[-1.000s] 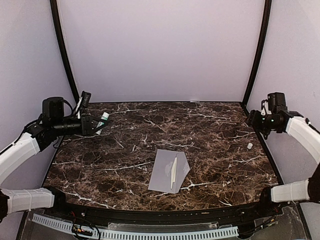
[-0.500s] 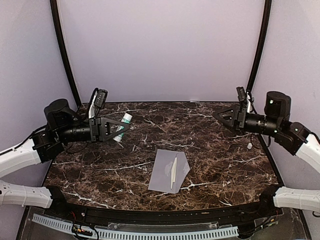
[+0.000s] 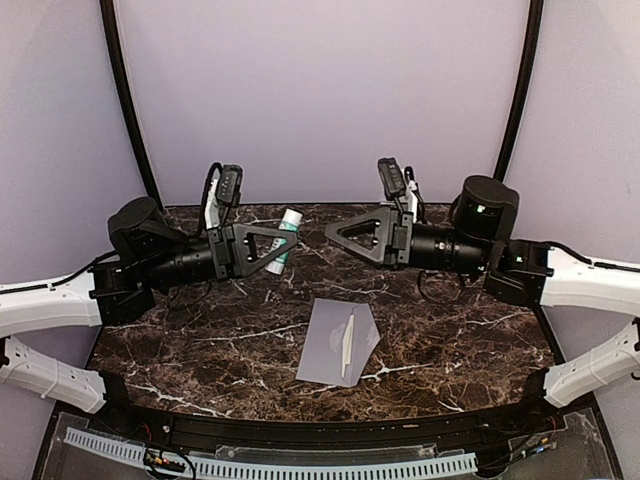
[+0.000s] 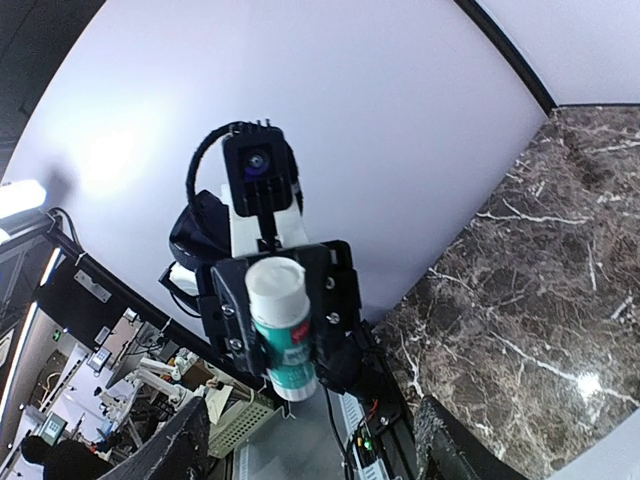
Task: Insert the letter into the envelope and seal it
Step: Unscrew the solid glue.
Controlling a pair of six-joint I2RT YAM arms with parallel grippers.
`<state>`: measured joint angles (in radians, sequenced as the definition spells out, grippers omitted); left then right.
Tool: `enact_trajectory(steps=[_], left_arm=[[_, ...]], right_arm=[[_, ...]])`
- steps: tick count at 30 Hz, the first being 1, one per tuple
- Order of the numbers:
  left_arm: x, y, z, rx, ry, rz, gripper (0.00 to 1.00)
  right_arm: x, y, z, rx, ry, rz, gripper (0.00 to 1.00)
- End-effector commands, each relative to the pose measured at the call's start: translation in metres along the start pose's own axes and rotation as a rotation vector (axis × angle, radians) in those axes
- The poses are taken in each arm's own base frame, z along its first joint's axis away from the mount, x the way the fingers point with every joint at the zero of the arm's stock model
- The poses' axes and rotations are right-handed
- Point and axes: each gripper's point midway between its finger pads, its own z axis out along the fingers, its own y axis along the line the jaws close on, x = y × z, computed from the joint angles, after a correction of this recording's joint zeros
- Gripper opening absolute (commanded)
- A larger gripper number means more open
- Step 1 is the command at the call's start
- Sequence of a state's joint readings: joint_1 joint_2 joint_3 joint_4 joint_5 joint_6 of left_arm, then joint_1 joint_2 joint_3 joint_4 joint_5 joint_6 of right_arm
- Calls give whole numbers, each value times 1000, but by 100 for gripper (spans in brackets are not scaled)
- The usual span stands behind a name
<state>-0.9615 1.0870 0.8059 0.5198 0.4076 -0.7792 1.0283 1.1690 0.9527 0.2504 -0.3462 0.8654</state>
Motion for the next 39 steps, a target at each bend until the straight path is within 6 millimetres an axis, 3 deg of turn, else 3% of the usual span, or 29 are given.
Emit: enact_trajectory(steps=[1,8,20,28,29,31,34,36,39], left_arm=[[-27,-22,4,59,-87,22,1],[-21,-29,13,110,-52,5,1],[-12,-32,23,153,-17,-26,1],[-7,-29,32,161,12,-42,1],[-7,-28,32,157,14,-43,3],[-5,-26,32,150,23,-43,19],[0,-23,31,127,46,-40,52],[5,-18,29,102,69,-47,64],[18,-18,21,105,111,-64,73]], right_arm=[[-34,47,12,-141,-121,-61,65],[-35,46,27,-131,-111,-65,49],[-30,48,40,-157,-59,-79,37],[-28,45,38,-144,-56,-75,14],[-29,45,37,-142,-60,-74,11],[-30,42,36,-126,-66,-71,9],[-32,37,34,-86,-67,-66,8],[-34,33,31,-60,-63,-65,6],[-39,29,24,-37,-62,-66,5]])
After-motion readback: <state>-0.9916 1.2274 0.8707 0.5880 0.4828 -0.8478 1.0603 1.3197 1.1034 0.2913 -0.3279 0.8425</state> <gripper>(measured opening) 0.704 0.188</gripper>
